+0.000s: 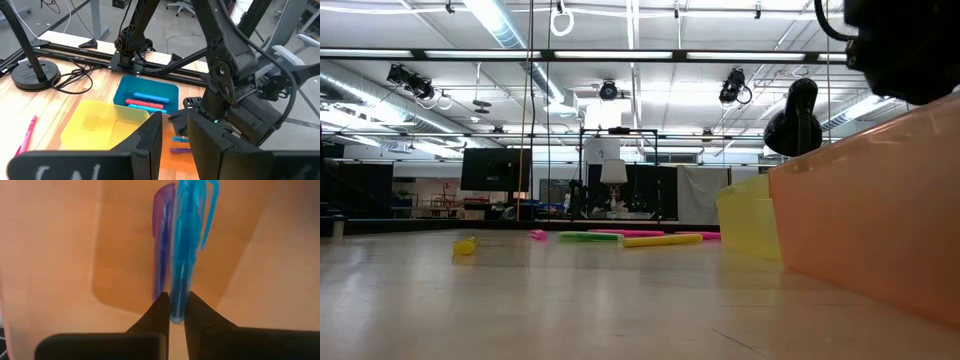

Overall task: Pick & Place Markers
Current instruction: Put the blue pen into the orange bin

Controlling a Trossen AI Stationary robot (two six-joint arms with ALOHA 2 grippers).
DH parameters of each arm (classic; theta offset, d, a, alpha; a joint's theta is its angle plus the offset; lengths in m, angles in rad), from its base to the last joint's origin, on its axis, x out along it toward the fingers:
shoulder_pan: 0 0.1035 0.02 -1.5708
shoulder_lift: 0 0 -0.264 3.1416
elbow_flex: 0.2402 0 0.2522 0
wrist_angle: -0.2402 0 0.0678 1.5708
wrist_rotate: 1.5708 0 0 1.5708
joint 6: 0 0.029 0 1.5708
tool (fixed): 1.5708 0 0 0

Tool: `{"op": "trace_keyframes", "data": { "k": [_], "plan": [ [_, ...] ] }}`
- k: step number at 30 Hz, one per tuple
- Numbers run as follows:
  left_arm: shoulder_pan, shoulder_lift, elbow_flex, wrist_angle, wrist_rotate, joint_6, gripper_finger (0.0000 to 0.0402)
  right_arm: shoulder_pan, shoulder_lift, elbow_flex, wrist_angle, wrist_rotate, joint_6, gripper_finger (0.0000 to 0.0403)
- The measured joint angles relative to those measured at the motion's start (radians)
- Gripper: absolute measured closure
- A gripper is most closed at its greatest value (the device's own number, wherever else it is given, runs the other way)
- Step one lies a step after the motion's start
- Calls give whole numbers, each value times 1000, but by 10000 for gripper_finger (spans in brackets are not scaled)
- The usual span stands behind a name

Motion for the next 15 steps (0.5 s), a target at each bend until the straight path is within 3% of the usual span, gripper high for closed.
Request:
{"op": "trace_keyframes", "data": {
  "k": [7,15],
  "plan": [
    [0,0,0,-12,6,1,305,-9,0,-25,39,0,0,373],
    [0,0,0,-35,26,0,305,-9,0,-25,76,0,1,304]
  ]
}}
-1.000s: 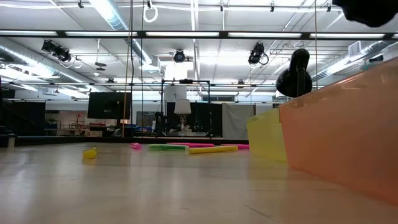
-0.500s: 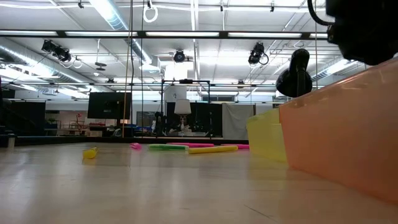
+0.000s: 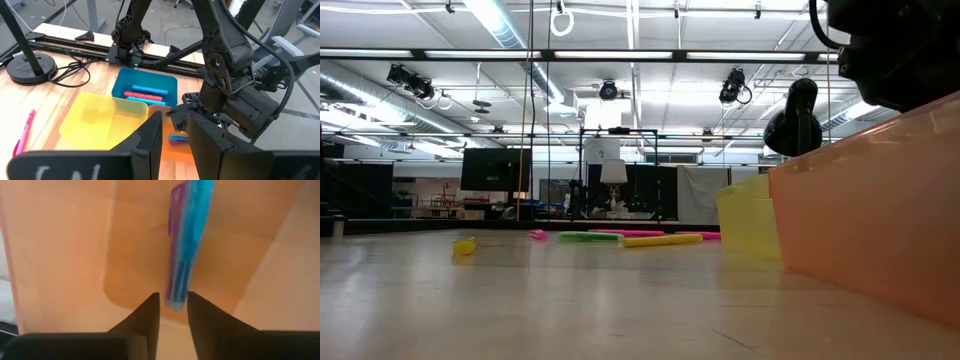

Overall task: Pick & Place Markers
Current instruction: Put the blue pen into the orange bin, then put the left pink pen into the orange bin

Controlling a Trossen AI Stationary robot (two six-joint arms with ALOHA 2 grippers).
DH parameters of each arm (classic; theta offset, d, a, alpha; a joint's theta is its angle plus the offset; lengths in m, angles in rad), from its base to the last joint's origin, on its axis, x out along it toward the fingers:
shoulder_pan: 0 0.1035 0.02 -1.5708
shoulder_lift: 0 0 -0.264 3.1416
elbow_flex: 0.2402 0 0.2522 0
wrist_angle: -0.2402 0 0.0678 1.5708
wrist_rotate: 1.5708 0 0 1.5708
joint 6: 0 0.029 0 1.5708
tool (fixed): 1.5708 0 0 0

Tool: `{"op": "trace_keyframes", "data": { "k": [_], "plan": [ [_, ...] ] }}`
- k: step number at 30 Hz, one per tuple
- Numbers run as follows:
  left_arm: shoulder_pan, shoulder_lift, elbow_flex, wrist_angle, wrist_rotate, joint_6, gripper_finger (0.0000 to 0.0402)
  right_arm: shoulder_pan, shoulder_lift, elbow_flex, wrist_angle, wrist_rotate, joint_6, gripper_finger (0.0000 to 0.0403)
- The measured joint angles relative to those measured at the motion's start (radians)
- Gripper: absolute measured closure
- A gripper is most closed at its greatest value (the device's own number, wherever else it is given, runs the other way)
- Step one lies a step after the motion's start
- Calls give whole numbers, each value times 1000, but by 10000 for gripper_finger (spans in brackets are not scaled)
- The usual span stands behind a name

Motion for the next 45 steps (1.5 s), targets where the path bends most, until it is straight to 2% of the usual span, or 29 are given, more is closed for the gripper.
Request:
{"op": "trace_keyframes", "data": {
  "k": [6,12,18,23,31,34,40,45],
  "plan": [
    [0,0,0,-2,0,1,305,0,0,0,0,0,1,263],
    [0,0,0,-2,0,3,305,-5,-17,0,0,7,-19,245],
    [0,0,0,-3,0,3,305,-22,-76,0,-37,95,-50,248],
    [0,0,0,-11,0,0,305,-36,-154,0,-77,195,-148,255],
    [0,0,0,-10,0,-11,305,-64,-329,0,-69,489,-488,256],
    [0,0,0,-9,-3,-39,305,-82,-395,0,-45,564,-652,257],
    [0,0,0,25,-36,-67,305,-126,-496,0,83,586,-1047,258],
    [0,0,-1,96,-39,-68,305,-152,-545,0,279,541,-1366,258]
  ]
}}
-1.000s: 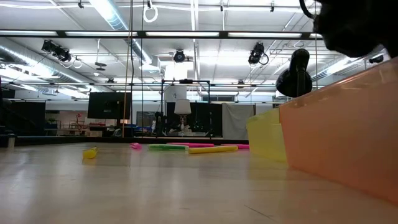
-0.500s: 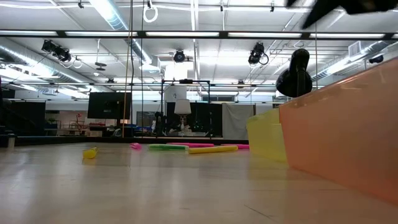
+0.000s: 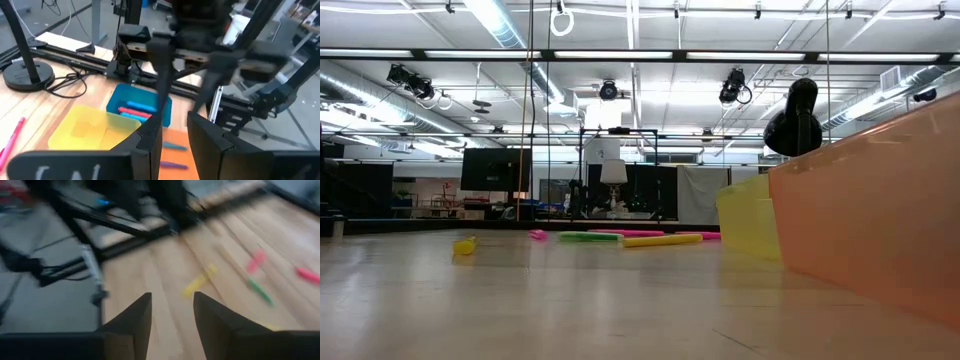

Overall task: Pick & Place Markers
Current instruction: Put the left pink pen into the orange bin

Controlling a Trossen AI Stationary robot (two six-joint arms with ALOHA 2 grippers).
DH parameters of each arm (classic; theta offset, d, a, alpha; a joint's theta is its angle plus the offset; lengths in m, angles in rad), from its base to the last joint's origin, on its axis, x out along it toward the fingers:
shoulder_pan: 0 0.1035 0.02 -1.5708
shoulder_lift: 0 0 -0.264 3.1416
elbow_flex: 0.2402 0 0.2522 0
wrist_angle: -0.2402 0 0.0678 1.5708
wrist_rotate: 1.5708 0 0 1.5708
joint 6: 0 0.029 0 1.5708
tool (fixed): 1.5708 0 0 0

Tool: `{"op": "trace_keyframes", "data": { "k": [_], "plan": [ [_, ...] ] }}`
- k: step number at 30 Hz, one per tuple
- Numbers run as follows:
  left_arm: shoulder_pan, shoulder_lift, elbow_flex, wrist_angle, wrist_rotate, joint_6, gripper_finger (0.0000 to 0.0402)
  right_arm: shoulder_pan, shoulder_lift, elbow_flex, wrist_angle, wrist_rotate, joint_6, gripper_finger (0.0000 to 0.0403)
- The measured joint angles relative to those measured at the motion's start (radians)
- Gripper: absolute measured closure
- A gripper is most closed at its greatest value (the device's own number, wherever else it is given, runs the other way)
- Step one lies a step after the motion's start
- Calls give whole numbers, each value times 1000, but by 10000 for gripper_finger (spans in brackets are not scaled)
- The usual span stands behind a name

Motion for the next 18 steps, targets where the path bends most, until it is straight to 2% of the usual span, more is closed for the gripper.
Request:
{"op": "trace_keyframes", "data": {
  "k": [5,10,14,18],
  "plan": [
    [0,0,0,23,-69,-27,305,-21,-30,0,188,-87,-228,258],
    [0,0,0,23,-125,-46,305,-22,-41,0,314,-96,-392,258],
    [2,0,0,8,-131,-61,300,-25,-44,0,323,-97,-426,258],
    [36,-17,0,-92,-172,-148,267,-32,-45,0,292,-97,-428,258]
  ]
}}
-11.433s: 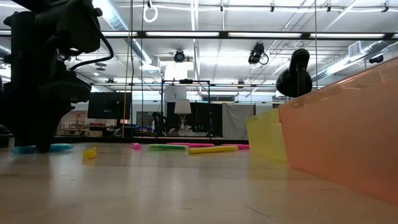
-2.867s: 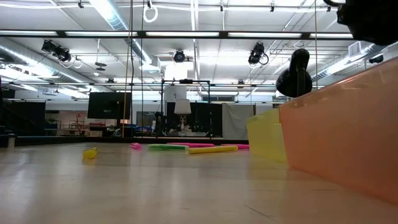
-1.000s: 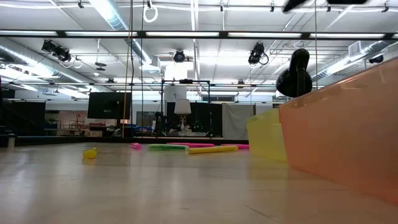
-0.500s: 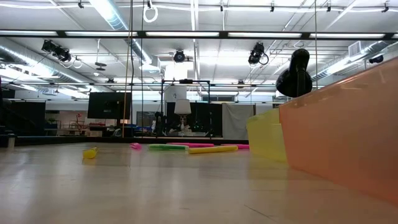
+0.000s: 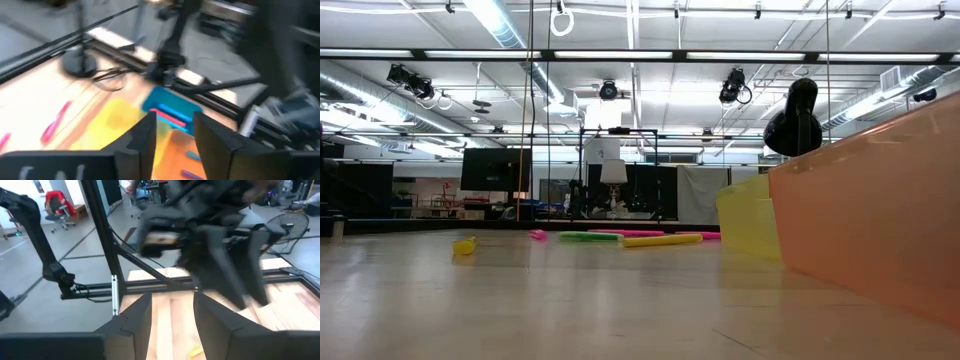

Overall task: Pick & Place Markers
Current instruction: Put the left pink pen into the orange bin

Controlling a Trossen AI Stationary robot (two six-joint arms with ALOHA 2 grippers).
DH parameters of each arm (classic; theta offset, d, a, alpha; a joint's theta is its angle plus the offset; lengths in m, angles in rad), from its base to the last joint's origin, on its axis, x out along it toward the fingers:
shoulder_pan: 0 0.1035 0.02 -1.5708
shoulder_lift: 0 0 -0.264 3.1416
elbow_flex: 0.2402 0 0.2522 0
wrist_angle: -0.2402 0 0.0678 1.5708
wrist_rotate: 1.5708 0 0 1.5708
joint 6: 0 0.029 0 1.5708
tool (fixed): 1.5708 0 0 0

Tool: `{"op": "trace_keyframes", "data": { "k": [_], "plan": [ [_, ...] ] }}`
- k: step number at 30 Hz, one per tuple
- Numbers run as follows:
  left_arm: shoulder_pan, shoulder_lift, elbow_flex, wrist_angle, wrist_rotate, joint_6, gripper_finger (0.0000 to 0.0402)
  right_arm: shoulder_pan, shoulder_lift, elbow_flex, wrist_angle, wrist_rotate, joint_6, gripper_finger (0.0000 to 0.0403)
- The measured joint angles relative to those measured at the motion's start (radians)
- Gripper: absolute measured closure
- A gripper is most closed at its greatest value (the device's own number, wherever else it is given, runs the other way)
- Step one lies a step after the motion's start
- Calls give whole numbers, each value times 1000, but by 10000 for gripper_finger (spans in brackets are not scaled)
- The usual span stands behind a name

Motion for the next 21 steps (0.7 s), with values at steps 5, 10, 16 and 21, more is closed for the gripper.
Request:
{"op": "trace_keyframes", "data": {
  "k": [5,10,16,21],
  "plan": [
    [80,-14,0,-200,-15,-199,210,-12,0,0,-6,0,-6,258],
    [173,-15,0,-340,28,-347,171,-28,0,0,11,0,-62,258],
    [314,-15,0,-542,82,-541,161,-39,0,0,32,0,-97,258],
    [431,-15,0,-669,124,-603,162,-39,0,0,36,0,-109,258]
  ]
}}
